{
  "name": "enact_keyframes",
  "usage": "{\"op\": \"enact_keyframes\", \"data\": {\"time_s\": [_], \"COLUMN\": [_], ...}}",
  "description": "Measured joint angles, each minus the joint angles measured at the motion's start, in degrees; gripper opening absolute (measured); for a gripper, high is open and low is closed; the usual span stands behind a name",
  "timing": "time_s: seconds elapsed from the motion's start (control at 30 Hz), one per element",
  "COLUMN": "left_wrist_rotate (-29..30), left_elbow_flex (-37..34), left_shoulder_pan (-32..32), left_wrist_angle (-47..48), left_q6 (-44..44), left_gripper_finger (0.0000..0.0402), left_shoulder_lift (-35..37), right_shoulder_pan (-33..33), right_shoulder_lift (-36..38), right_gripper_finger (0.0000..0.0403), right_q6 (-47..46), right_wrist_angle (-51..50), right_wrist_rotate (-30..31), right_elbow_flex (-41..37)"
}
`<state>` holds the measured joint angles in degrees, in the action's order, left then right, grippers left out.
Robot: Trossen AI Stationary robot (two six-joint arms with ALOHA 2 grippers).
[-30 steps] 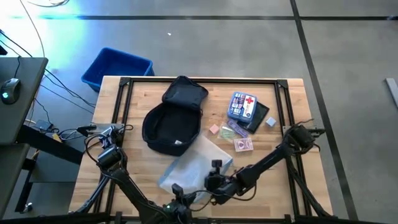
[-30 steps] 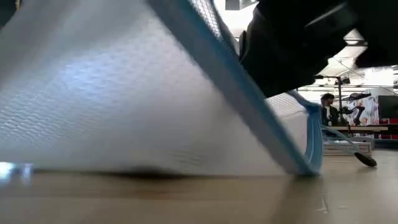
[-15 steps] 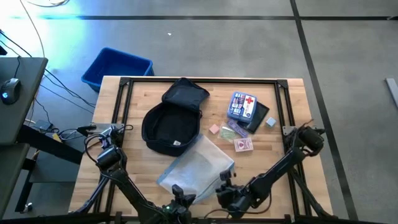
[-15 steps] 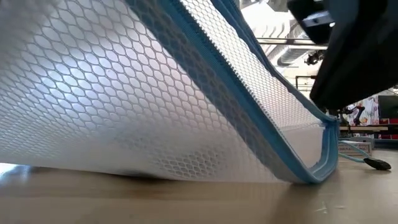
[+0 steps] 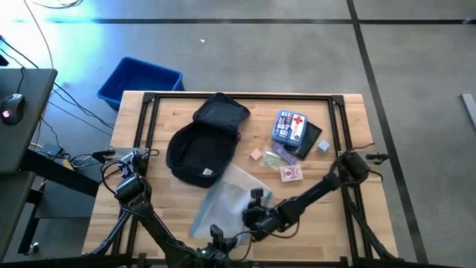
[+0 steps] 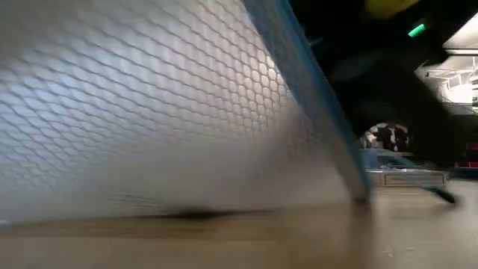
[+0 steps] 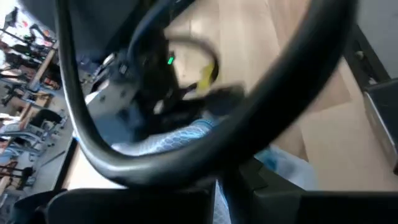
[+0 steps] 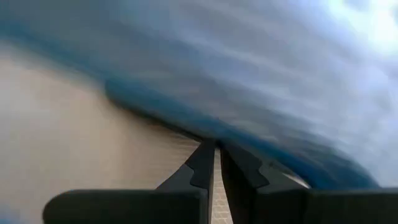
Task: Unpack backpack
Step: Put the playing card into the transparent zip bag
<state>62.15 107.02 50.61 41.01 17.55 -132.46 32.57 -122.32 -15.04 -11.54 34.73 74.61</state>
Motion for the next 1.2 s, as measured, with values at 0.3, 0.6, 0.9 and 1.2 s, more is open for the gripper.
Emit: {"op": "enact_keyframes", "data": {"time_s": [0.3,0.6,0.9,1.2], "left_wrist_rotate": [0.0,-0.1,-0.6,-2.1], "left_elbow_flex": [0.0,-0.1,-0.2,-0.2], "left_shoulder_pan": [0.2,0.0,-0.1,-0.5], "left_wrist_angle": [2.9,5.7,5.6,5.6], "left_q6": [2.9,7.4,7.9,8.3], "left_gripper_finger": [0.0,0.0,0.0,0.0], "left_shoulder_lift": [0.0,0.0,0.0,0.0], "right_shoulder_pan": [3.7,11.7,5.1,-13.1], "right_shoulder_lift": [4.2,13.5,22.4,29.0], "right_gripper_finger": [0.0002,0.0001,0.0081,0.0169], "right_q6": [5.5,-0.2,-24.2,-5.6], "right_wrist_angle": [0.3,-18.7,-55.1,-33.0], "right_wrist_rotate": [1.4,-3.7,5.1,-19.7], "right_elbow_flex": [-0.1,-0.2,-6.5,-25.0]}}
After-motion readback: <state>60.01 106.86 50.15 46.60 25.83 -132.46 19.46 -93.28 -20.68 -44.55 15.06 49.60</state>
